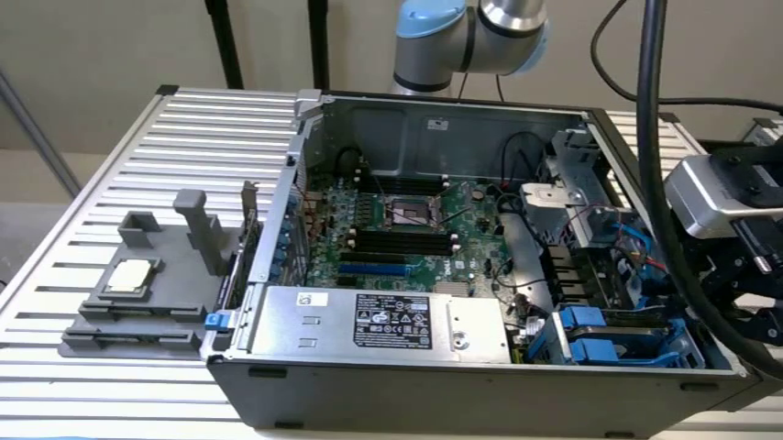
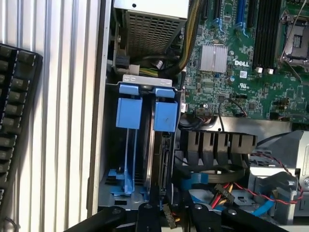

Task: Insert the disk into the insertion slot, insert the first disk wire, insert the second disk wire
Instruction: 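Insert the first disk wire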

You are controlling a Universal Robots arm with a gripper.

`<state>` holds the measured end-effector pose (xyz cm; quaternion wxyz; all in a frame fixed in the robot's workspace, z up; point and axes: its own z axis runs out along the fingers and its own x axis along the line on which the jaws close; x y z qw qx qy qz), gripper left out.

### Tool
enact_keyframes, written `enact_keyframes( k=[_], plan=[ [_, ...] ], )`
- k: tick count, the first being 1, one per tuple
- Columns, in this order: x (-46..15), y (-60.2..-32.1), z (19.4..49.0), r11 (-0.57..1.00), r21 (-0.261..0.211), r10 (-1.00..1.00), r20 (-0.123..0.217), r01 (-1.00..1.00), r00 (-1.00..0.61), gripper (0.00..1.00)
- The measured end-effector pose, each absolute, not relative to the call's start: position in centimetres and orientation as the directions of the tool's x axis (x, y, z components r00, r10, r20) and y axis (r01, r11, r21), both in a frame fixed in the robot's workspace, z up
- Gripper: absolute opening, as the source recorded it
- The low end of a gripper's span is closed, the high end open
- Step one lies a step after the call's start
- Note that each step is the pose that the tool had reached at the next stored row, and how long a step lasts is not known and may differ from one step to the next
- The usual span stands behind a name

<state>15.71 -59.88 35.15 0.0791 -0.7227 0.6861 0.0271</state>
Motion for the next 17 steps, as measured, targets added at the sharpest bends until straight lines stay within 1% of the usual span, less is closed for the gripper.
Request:
enact_keyframes(
  k=[7, 17],
  plan=[
    [15.91, -60.40, 34.64, -0.050, -0.071, -0.985, -0.163, -0.996, 0.061, 0.29],
    [16.09, -60.40, 34.37, -0.077, -0.071, -0.981, -0.174, -0.994, 0.088, 0.29]
  ],
)
